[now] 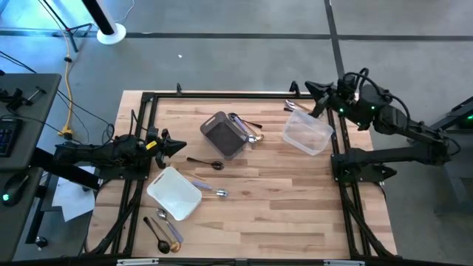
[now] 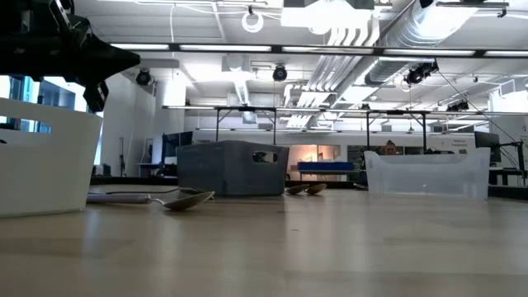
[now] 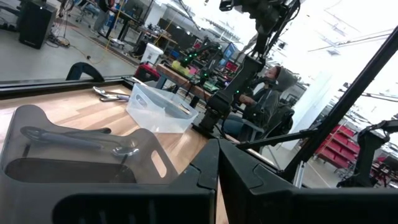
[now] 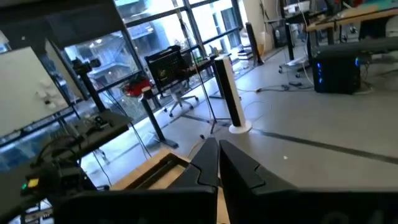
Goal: Sort silverware by color (type)
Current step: Put the top left gold spoon into the white bin
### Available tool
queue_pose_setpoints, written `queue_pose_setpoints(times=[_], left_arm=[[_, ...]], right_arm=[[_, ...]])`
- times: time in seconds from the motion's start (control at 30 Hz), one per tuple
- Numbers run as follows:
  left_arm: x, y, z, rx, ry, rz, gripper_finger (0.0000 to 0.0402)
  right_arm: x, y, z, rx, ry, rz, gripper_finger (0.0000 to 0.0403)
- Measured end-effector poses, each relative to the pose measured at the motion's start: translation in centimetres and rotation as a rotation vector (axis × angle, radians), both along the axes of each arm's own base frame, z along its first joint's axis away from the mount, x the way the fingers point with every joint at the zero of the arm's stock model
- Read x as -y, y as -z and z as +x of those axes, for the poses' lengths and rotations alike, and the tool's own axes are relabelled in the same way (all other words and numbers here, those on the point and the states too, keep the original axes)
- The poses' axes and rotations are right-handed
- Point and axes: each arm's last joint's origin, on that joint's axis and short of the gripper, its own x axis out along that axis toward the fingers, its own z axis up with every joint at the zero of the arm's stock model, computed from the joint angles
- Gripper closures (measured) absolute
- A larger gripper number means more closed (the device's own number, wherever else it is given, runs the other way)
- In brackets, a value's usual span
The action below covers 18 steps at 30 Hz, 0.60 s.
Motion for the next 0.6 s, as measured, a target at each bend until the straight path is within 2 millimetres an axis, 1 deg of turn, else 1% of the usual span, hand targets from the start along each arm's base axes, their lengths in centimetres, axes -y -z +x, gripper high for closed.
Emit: queue_pose_setpoints(times=[0.13,0.23,0.33,0.4,0.5,0.6], left_arm=[[0.0,0.0,0.0,0.0,0.0,0.0,0.0401],[0.0,0.0,0.0,0.0,0.0,0.0,0.0401],[0.0,0.0,0.0,0.0,0.0,0.0,0.0401],[0.0,0.0,0.0,0.0,0.001,0.0,0.0401],[0.0,0.0,0.0,0.0,0.0,0.0,0.0401],[0.0,0.0,0.0,0.0,0.0,0.0,0.0401]], right_arm=[[0.3,1.2,0.4,-0.028,0.02,0.087,0.0402],[0.5,1.6,0.8,-0.032,0.017,0.135,0.0402],[0.9,2.2,1.9,-0.036,-0.017,0.19,0.0402],[1.4,2.9,3.4,-0.057,-0.083,0.238,0.0402],[2.3,4.6,6.7,-0.134,-0.236,0.297,0.0402],[3.4,6.9,9.4,-0.227,-0.279,0.347,0.0402]])
